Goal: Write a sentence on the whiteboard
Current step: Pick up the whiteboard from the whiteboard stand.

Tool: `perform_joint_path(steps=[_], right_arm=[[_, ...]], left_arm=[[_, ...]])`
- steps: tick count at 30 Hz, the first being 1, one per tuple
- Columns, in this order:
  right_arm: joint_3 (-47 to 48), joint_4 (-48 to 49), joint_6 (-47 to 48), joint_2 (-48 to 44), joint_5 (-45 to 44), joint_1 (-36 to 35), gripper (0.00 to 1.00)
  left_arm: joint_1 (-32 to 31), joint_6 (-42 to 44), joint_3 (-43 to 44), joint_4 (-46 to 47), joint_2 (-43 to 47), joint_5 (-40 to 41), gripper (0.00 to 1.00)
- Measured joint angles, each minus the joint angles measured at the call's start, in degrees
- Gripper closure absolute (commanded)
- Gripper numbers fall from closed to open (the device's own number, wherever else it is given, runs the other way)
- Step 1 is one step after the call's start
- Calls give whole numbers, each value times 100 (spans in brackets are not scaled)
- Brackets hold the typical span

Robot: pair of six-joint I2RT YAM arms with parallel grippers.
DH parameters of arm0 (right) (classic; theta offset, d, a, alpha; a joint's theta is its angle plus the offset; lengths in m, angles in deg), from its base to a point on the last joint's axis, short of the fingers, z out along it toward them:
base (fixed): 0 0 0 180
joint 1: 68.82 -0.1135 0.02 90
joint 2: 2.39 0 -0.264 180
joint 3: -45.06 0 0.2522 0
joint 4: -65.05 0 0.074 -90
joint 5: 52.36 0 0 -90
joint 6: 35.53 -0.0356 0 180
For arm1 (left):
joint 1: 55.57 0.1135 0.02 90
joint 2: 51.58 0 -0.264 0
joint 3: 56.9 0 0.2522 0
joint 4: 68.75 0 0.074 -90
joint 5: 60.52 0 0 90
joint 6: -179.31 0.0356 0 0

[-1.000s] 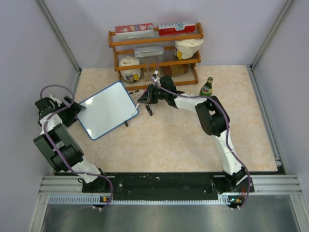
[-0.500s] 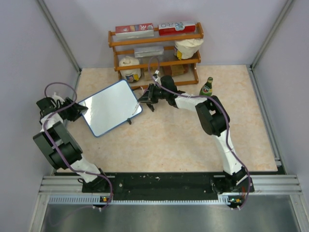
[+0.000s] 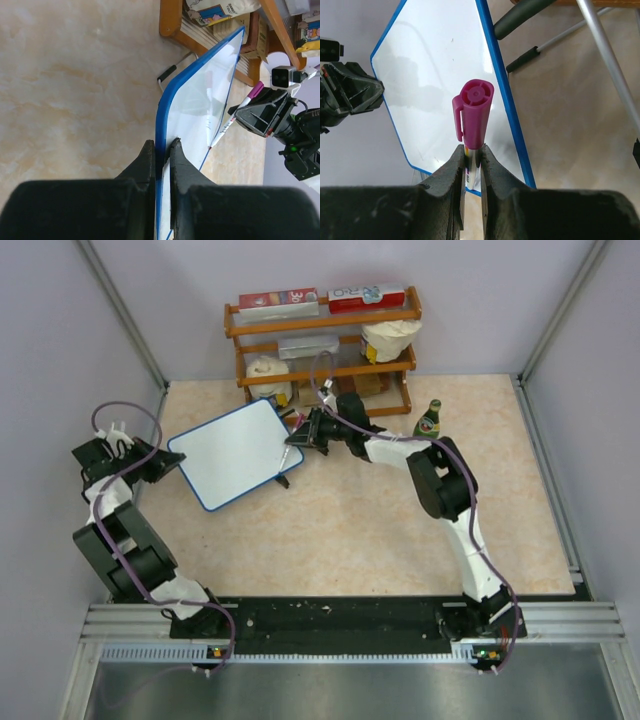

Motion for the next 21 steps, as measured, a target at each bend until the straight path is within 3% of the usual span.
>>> perform_joint_path(steps=[10, 21], right_arm=[[-734, 227, 0, -474, 70, 74, 100], [-1460, 245, 39, -1563, 247, 254, 100]], left_arm=[[-140, -435, -745, 520, 741, -66, 100], [-302, -1517, -1648, 1998, 1554, -39, 100]])
